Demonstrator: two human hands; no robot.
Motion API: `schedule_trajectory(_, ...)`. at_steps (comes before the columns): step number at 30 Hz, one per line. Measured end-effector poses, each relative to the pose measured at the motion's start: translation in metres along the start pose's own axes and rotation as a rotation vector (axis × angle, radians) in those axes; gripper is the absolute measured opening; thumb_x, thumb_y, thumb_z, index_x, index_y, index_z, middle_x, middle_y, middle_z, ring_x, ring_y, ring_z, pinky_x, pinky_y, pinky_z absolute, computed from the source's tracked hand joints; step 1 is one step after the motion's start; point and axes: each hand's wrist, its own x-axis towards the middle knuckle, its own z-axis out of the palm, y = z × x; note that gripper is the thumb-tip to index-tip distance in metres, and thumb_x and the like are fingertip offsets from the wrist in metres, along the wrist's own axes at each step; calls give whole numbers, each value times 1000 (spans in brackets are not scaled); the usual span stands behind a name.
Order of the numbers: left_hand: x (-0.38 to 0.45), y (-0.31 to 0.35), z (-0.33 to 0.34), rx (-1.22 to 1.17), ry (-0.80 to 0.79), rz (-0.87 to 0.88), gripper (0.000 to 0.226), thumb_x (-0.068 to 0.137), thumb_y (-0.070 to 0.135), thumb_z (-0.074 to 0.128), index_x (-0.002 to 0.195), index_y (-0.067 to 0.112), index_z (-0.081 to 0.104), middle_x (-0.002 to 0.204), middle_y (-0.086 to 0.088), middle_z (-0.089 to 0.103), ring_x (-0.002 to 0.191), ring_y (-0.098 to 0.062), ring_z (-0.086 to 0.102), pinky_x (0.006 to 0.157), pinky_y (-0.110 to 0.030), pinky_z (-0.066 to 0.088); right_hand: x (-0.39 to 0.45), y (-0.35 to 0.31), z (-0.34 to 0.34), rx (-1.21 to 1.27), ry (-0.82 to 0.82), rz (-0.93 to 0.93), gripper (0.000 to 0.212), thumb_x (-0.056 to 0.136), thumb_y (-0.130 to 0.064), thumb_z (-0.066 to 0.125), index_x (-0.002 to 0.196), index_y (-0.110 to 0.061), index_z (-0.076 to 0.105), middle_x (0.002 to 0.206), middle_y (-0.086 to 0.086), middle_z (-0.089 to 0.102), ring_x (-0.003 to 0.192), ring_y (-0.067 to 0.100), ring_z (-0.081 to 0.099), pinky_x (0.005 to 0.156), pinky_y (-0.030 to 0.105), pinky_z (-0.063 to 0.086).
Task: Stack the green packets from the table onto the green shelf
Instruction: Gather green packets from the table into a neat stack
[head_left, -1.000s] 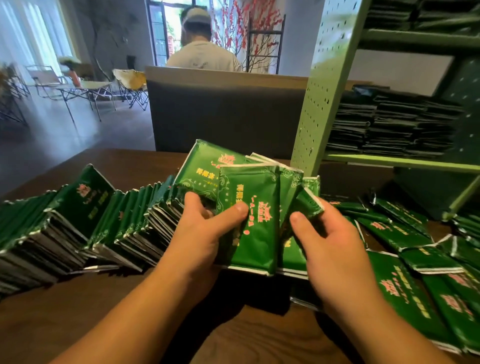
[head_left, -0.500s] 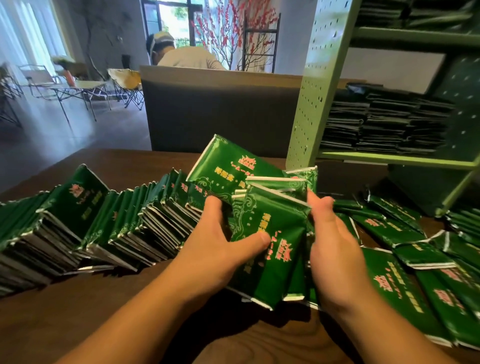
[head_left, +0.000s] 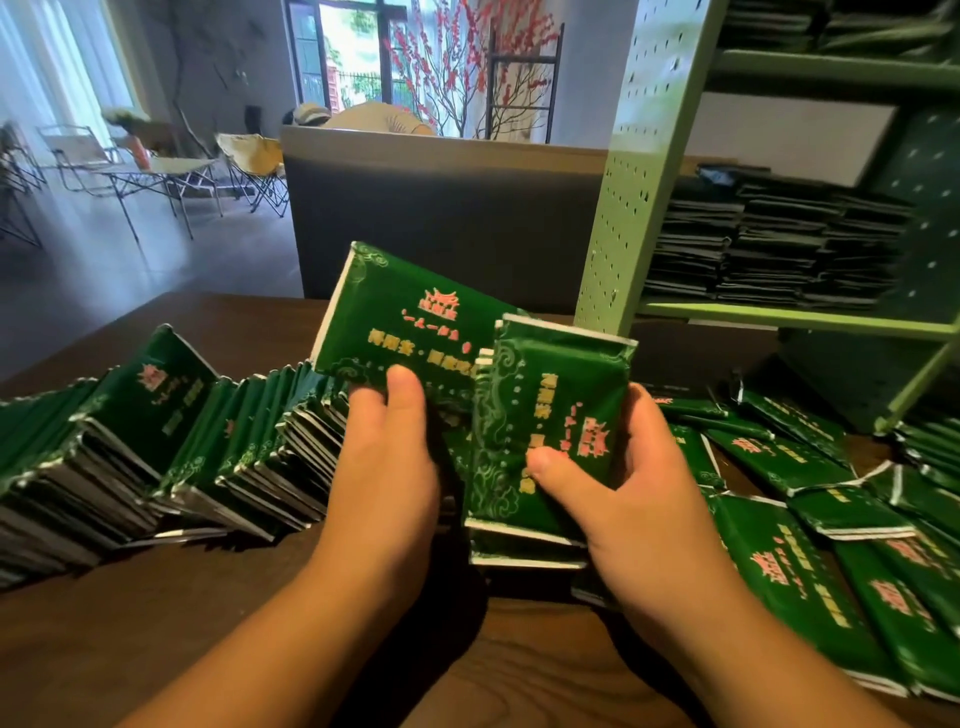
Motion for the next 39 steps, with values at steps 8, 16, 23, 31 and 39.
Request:
schedule_trajectory(8,8,4,-2,-174,-65,-71,43,97,8,60,128,35,50,102,6,69,81,-5,72,67,-25,59,17,1,-21,354,197,102,43,86,-6,68,123,-29,62,110,1,76,107,24,72,102,57,51)
schedule_trajectory(16,17,-1,-10,-305,-121,-29,96,61,3,60,147,40,36,115,-4,68,103,-23,71,87,-46,58,20,2,-26,109,305,2,36,87,-8,67,109,-36,61,104,-6,75,97,19,72,93,56,56)
schedule_trajectory(23,13,-7,-6,-280,-364,26,94,59,-3,57,143,39,47,116,-6,72,100,-28,72,75,-36,58,12,2,-12,65,9,53,45,96,-18,64,134,-39,54,115,-21,72,102,-3,69,81,24,58)
schedule_trajectory(31,7,-13,1,-258,-399,83,98,65,-1,55,149,46,37,112,8,73,97,-18,72,77,-33,57,0,-3,-3,189,-91,192,82,81,-72,45,155,-47,21,143,-36,32,130,-9,35,112,26,28)
schedule_trajectory(39,-8,-10,0,-328,-525,118,99,70,37,80,153,41,27,128,17,69,122,-14,65,93,-22,54,-7,-3,7,156,-213,138,50,70,-72,56,117,-67,42,106,-40,67,100,-14,65,92,23,55)
